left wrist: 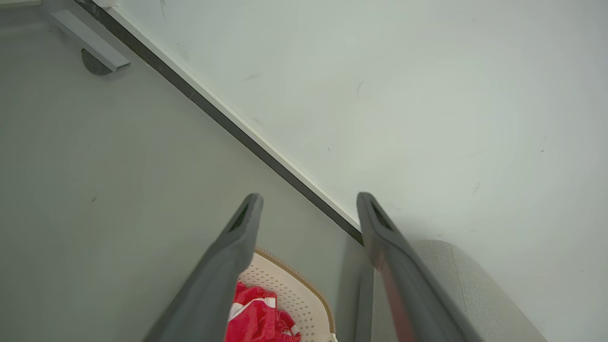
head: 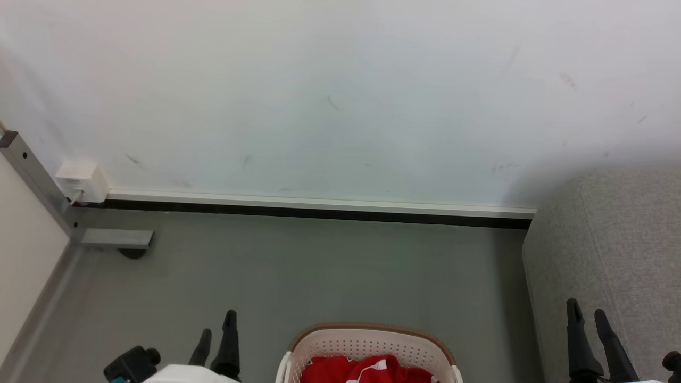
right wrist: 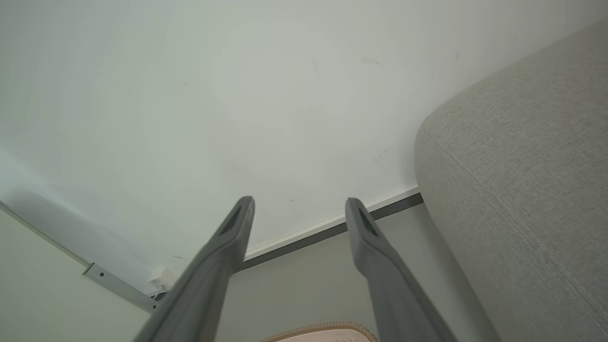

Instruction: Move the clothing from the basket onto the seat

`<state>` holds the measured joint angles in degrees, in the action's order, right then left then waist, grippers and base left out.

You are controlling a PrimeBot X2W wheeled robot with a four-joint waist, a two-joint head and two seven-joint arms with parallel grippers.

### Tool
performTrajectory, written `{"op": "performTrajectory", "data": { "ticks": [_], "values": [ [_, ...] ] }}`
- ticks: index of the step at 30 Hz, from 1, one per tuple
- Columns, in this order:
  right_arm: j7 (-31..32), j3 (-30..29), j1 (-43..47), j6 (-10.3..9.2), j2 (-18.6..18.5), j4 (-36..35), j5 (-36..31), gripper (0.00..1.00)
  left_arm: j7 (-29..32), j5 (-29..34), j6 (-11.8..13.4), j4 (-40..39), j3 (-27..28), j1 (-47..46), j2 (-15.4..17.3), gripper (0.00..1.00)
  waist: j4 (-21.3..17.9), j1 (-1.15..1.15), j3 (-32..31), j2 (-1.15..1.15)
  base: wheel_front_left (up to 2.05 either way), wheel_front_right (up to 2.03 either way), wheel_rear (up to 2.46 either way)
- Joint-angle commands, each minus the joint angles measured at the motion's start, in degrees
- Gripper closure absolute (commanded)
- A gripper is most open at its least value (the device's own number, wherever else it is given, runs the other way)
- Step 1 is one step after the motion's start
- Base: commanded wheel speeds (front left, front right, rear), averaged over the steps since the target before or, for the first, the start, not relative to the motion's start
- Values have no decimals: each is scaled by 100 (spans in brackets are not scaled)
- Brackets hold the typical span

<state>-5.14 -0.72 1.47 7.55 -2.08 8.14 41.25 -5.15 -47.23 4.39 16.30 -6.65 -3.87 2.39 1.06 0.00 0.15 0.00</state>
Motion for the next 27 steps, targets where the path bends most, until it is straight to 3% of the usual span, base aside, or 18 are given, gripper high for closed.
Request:
{"op": "performTrajectory", "data": {
  "ticks": [1, 27],
  "values": [
    [-63, 18, 8, -5, -72, -109, -230, 0, -63, 232, 43, -42, -46, -77, 38, 0, 5, 0, -1, 0, 0, 0, 0],
    [-473, 194, 208, -7, -98, -253, -1828, 0, -478, 2183, 339, -135, -398, -82, 51, 0, 53, 0, 2, 0, 0, 0, 0]
  ]
}}
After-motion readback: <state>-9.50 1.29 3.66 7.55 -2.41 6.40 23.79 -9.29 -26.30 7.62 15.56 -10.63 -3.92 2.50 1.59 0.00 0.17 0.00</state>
